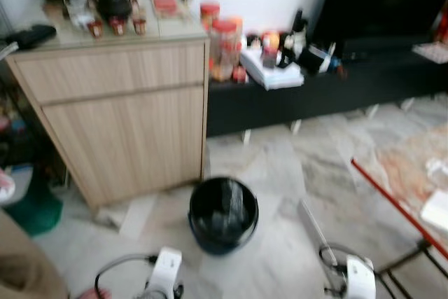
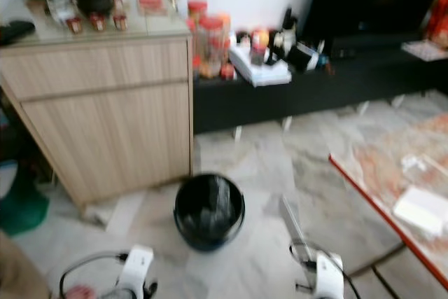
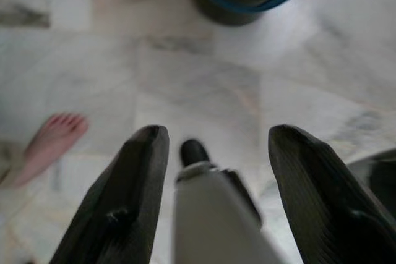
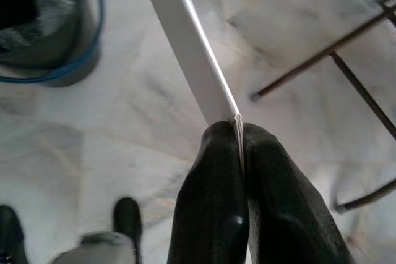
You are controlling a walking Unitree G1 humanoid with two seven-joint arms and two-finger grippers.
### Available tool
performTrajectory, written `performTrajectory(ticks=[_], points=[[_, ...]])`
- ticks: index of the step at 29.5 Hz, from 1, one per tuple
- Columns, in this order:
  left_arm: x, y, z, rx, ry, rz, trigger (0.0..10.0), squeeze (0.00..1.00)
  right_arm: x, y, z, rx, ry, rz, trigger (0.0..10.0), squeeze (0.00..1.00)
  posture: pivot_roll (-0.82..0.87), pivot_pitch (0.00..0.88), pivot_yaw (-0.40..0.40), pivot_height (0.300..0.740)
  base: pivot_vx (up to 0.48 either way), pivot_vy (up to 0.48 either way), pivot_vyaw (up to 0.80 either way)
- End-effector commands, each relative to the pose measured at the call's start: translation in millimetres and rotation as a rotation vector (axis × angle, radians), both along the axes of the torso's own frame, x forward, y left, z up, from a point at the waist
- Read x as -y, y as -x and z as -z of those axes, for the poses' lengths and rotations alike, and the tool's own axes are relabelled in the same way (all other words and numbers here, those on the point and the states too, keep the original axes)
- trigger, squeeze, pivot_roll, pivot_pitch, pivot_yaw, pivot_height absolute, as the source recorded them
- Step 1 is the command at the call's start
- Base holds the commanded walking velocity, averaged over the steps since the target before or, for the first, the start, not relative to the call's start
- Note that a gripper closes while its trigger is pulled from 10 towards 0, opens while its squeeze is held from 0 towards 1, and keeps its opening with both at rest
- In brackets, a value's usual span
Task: Picking trash to rubbish bin
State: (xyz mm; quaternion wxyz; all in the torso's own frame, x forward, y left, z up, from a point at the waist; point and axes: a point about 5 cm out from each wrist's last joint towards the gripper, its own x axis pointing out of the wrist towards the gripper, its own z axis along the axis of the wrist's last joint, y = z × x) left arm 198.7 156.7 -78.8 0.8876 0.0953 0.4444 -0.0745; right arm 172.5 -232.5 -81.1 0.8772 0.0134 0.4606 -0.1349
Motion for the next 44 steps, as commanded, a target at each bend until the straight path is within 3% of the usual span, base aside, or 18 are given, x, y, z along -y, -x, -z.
performTrajectory(ticks=[1, 6, 44], points=[[0.0, 1.6, 1.0, -0.007, -0.003, 0.002, 10.0, 0.0, 2.3, -7.5, -4.3, 0.024, 0.014, -0.019, 10.0, 0.0, 0.0, 0.014, -0.119, 0.74, 0.33, 0.0, 0.52], [-0.2, 1.6, 0.9, -0.006, -0.004, -0.001, 10.0, 0.0, 1.4, -7.8, -4.2, 0.024, 0.013, -0.025, 10.0, 0.0, 0.0, 0.014, -0.119, 0.74, 0.332, 0.0, 0.64], [-1.2, 0.6, 0.4, -0.002, 0.0, -0.028, 10.0, 0.0, 2.7, -8.0, -4.5, 0.024, -0.001, -0.017, 10.0, 0.0, 0.01, 0.059, -0.139, 0.74, 0.329, 0.0, 0.0]])
